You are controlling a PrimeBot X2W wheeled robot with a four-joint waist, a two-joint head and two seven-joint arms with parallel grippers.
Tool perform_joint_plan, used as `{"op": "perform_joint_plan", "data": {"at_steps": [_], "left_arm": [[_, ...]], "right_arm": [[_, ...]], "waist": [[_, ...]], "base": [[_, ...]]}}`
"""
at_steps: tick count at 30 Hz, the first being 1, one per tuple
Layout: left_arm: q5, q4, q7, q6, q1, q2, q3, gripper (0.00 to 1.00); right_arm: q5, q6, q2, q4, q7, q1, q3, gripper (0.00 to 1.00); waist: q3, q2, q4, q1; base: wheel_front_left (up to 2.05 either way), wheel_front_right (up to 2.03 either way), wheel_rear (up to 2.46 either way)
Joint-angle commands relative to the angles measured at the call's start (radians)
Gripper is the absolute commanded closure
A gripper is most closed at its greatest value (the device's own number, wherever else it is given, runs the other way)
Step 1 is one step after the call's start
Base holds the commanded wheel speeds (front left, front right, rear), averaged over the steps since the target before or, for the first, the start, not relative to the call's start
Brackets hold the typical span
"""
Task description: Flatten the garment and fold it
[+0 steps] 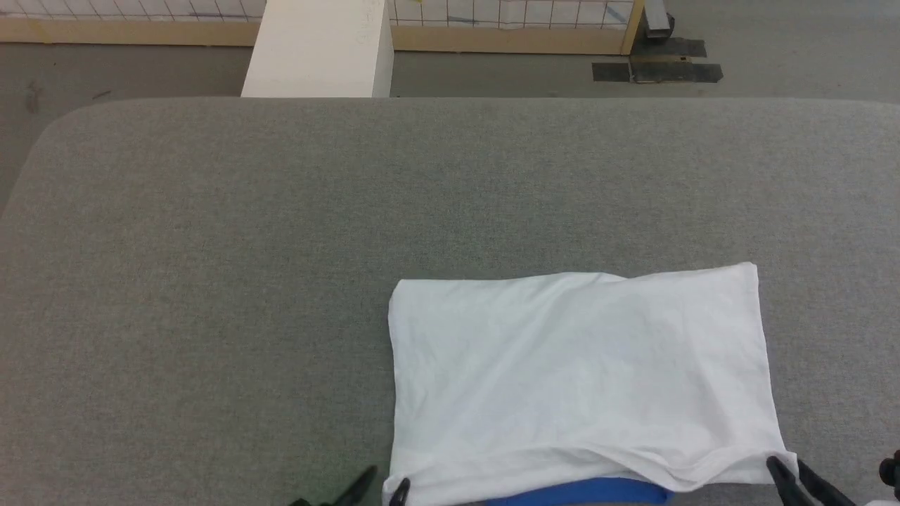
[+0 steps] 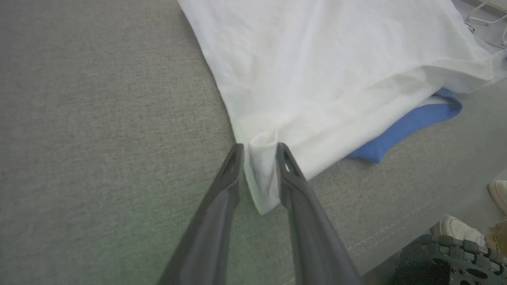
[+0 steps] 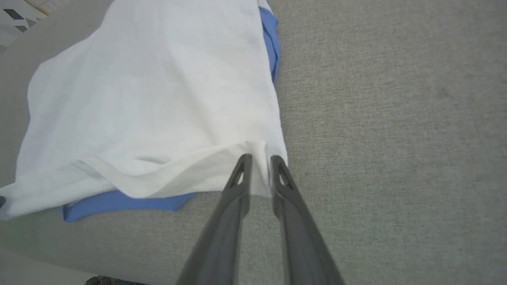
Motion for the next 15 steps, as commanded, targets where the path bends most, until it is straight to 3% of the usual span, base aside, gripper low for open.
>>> {"op": "perform_joint_plan", "data": {"at_steps": [1,8,12,15], "left_arm": [[-0.016,-0.011,-0.008,0.01,-0.018,-0.013,0.023,0.0],[-0.067,-0.218,-0.009,0.043,0.039,-0.117,0.277,0.0],[0.012,-0.332,-0.009,0.063,0.046,-0.19,0.408,0.0],[0.077,-0.383,-0.009,0.055,0.044,-0.238,0.444,0.0]], "right_arm": [[0.004,-0.002,-0.007,-0.01,-0.005,0.0,0.0,0.0],[0.032,-0.002,-0.012,-0.108,0.014,-0.044,-0.066,0.0],[-0.014,-0.002,-0.006,-0.117,0.036,-0.103,-0.102,0.0],[-0.056,-0.002,0.008,-0.09,0.056,-0.155,-0.112,0.0]], "waist": [[-0.004,0.0,0.002,0.0001],[-0.004,0.0,0.006,0.0001],[0.015,0.0,0.011,0.0001],[0.034,0.0,0.02,0.0001]], "base": [[0.0,0.0,0.0],[0.0,0.0,0.0],[0.0,0.0,0.0],[0.0,0.0,0.0]]}}
